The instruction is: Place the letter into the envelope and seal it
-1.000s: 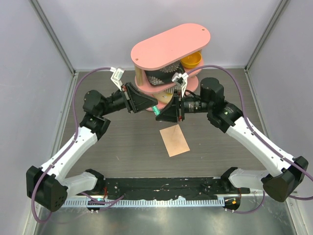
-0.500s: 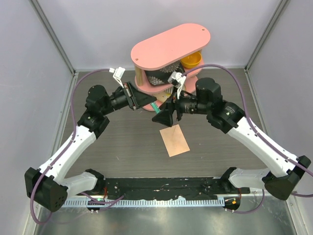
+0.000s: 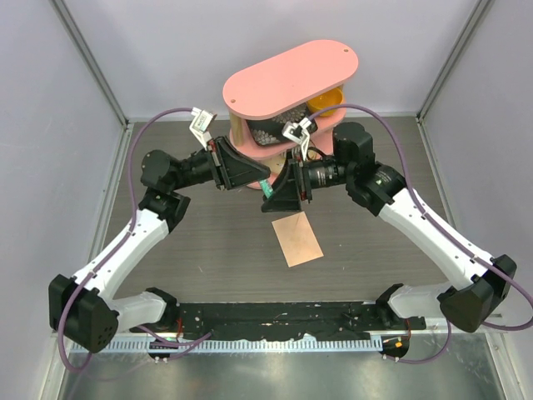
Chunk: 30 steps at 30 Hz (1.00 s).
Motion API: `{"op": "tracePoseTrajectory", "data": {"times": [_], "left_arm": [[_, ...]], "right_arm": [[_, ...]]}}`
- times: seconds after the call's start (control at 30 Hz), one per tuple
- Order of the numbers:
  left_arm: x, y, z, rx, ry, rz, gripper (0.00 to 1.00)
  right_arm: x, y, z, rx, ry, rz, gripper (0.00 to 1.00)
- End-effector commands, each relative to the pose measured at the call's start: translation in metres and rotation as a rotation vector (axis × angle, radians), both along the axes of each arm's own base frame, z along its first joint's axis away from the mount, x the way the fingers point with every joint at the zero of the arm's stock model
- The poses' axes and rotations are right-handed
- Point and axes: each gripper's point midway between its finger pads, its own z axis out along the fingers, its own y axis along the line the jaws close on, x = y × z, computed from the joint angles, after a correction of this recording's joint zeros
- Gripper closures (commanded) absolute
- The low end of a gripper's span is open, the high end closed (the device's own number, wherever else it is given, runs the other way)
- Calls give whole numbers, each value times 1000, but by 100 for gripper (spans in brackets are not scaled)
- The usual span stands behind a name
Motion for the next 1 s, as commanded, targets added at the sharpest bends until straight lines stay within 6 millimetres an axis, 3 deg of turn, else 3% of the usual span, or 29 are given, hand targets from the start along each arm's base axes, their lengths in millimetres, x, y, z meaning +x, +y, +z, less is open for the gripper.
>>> {"op": "tracePoseTrajectory", "data": {"times": [0.0,0.03,0.17,0.23,0.33,0.37,0.43,0.5,0.7,0.73,0.83,0.87,0.97], "left_arm": [[-18,3,21,-44,-91,-59,100],[-19,3,20,-42,-86,-59,100],[-3,4,15,-34,-36,38,100],[12,6,-1,11,36,126,100],[29,13,-7,42,62,263,100],[31,15,-5,45,66,290,100],[45,20,-10,75,118,386,100],[63,29,-15,92,187,496,100],[73,43,-40,216,462,624,100],[74,45,-35,209,464,645,100],[73,44,-26,188,425,634,76],[72,44,-25,195,376,626,61],[60,49,-8,177,160,566,39]], "right_arm": [[-10,4,31,108,-6,75,44],[-9,7,32,113,7,78,49],[2,8,28,102,2,18,99],[10,6,21,66,-14,-41,99],[34,1,11,-6,-100,-187,99],[52,-3,7,-39,-153,-275,99],[63,-8,7,-66,-190,-342,99],[72,-7,8,-106,-290,-414,99],[88,-17,3,-256,-528,-601,99],[88,-17,4,-261,-543,-608,99],[79,-12,3,-248,-536,-554,99],[75,-11,3,-236,-532,-527,99],[56,-7,2,-169,-428,-390,99]]}}
